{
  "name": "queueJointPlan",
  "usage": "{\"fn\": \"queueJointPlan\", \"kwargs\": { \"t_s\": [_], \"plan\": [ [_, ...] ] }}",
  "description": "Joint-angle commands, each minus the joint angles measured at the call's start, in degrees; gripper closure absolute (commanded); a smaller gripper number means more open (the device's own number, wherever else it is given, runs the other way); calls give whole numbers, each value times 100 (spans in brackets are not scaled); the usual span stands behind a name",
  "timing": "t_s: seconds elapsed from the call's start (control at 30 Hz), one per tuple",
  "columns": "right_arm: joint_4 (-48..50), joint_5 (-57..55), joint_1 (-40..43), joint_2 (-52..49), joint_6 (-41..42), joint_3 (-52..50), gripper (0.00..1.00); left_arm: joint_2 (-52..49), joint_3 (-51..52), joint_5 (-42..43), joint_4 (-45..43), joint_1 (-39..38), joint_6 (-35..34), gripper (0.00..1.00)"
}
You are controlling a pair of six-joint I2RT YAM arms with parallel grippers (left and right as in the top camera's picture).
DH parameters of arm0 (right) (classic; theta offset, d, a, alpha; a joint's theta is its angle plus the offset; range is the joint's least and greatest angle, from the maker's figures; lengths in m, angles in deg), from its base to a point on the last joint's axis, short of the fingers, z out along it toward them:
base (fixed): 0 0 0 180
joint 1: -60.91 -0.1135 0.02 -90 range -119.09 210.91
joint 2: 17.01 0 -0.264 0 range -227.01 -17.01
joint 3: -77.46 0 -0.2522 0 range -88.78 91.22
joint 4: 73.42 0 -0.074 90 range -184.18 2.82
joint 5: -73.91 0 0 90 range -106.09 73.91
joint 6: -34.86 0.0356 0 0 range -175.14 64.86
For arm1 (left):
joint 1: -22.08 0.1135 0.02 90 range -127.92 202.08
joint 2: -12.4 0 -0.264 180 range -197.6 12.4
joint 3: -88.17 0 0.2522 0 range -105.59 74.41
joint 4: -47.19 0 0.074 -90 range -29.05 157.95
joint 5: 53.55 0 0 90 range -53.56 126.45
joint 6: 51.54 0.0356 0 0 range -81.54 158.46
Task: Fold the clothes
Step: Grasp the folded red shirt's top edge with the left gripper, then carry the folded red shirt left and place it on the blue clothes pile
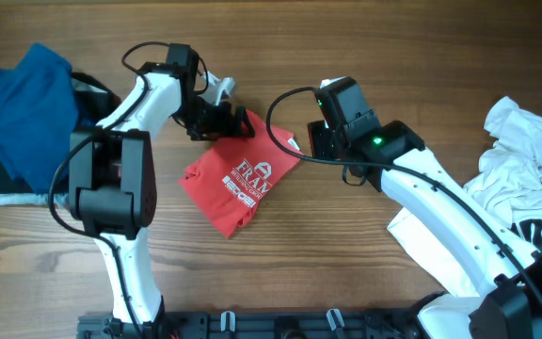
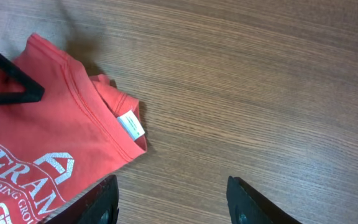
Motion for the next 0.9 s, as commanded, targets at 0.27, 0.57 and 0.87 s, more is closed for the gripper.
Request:
{"fn": "queueJointPlan", "kwargs": {
  "t_s": [0.27, 0.57, 0.87],
  "plan": [
    [-48, -103, -11, 59, 109, -11, 44, -352, -9, -103, -74, -625, 109, 96],
    [-142, -273, -11, 61, 118, -11, 45, 599, -509, -1434, 238, 9, -737, 96],
    [-160, -271, -11, 61, 162, -9, 45, 2396, -551, -2122, 74, 1231, -1320, 96]
  ]
}}
